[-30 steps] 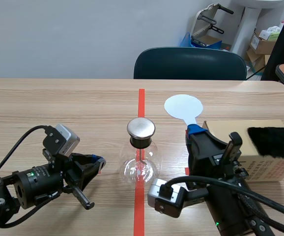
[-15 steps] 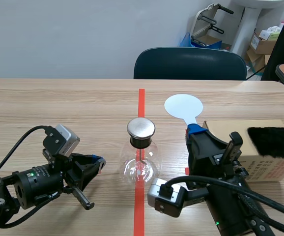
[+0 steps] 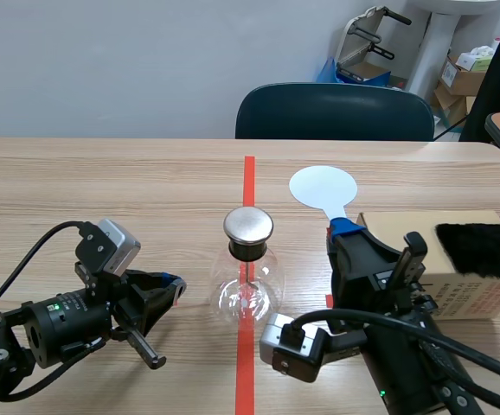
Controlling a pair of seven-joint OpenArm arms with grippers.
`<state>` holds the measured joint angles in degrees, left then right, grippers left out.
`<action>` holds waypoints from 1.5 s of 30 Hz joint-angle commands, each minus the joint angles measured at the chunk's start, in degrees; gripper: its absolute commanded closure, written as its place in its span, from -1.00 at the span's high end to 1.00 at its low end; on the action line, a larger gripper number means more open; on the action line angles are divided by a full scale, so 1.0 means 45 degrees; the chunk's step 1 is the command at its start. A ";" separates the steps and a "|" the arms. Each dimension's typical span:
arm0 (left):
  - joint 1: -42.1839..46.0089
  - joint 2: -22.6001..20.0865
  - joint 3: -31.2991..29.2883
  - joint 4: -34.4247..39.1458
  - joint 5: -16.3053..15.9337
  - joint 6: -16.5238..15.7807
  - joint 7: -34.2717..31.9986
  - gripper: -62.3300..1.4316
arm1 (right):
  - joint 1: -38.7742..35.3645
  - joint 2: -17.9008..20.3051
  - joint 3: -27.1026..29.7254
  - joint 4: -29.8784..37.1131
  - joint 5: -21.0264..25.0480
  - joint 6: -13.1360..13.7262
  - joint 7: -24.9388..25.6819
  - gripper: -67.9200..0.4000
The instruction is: Do the electroscope experiment
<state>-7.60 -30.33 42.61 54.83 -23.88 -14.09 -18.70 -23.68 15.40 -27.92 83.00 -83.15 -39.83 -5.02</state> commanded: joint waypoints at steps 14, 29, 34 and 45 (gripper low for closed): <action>0.0000 0.0029 -0.0034 0.0185 0.0505 -0.0525 -0.0189 -0.82 | 0.0112 0.0029 0.0024 0.0141 0.0005 -0.0194 -0.0097 -0.96; 0.0000 0.0029 -0.0034 0.0185 0.0505 -0.0515 -0.0189 -0.82 | 0.0112 0.0029 0.0024 0.0141 0.0005 -0.0194 -0.0092 -0.96; 0.0000 0.0029 -0.0034 0.0185 0.0505 -0.0515 -0.0185 -0.82 | 0.0112 0.0029 0.0024 0.0141 0.0005 -0.0194 -0.0092 -0.96; 0.0000 0.0029 -0.0034 0.0185 0.0505 -0.0466 -0.0185 -0.82 | 0.0112 0.0029 0.0024 0.0141 0.0005 -0.0194 -0.0083 -0.96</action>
